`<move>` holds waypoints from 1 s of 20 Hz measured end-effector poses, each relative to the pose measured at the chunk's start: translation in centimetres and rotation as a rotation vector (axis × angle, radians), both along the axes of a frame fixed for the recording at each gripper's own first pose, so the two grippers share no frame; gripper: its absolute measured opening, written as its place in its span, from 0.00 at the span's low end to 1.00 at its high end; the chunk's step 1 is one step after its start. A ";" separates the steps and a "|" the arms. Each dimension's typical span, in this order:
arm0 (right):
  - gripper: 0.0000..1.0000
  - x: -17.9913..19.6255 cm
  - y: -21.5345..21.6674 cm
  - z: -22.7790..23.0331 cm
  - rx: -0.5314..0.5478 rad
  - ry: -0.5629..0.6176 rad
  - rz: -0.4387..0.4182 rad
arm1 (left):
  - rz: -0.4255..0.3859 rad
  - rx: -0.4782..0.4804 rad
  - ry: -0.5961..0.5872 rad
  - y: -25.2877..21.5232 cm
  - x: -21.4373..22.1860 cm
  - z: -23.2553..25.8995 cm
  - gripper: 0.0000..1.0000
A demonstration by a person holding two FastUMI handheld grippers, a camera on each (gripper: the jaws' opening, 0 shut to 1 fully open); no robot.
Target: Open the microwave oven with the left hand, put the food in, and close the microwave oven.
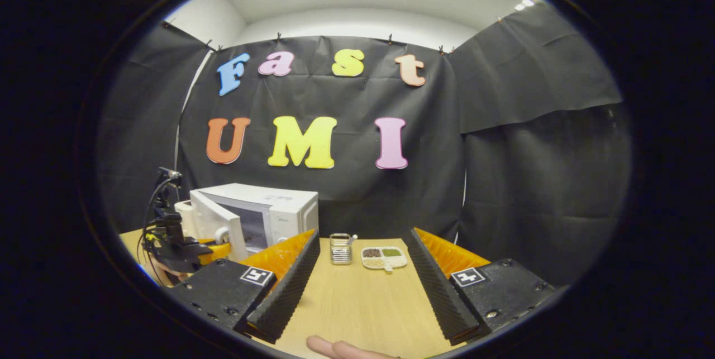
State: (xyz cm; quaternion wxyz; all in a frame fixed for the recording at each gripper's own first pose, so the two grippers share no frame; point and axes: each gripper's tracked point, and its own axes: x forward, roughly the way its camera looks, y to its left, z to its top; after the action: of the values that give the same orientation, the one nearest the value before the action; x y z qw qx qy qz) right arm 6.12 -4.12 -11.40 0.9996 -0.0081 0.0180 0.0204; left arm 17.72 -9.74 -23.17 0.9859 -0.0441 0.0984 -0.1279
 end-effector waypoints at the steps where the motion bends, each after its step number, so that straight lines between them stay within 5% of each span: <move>1: 0.96 -0.5 0.4 0.0 0.000 0.004 0.004 | 0.005 0.000 0.005 0.7 -1.0 -0.1 0.11; 7: 1.00 -2.9 3.0 -0.4 0.001 0.023 0.040 | 0.061 0.005 -0.012 7.2 -7.2 -0.1 0.14; 11: 1.00 -3.6 4.4 0.0 -0.002 0.024 0.070 | 0.175 0.043 -0.027 14.2 -11.2 -0.2 0.24; 13: 1.00 -3.5 5.1 0.0 -0.008 0.026 0.084 | 0.249 0.097 -0.034 18.0 -13.4 -0.3 0.79; 14: 1.00 -3.2 5.3 -0.2 -0.012 0.027 0.090 | 0.273 0.101 -0.035 19.4 -14.4 -0.2 0.96; 20: 1.00 0.2 7.3 -2.8 -0.042 0.112 0.133 | 0.349 0.046 -0.045 23.8 -18.2 2.8 0.95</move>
State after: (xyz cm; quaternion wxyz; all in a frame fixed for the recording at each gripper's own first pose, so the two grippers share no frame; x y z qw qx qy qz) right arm 6.28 3.15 -14.22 0.9931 -0.0289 0.0735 0.0867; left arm -0.43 14.06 -20.37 0.9958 -0.0351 0.0702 0.0466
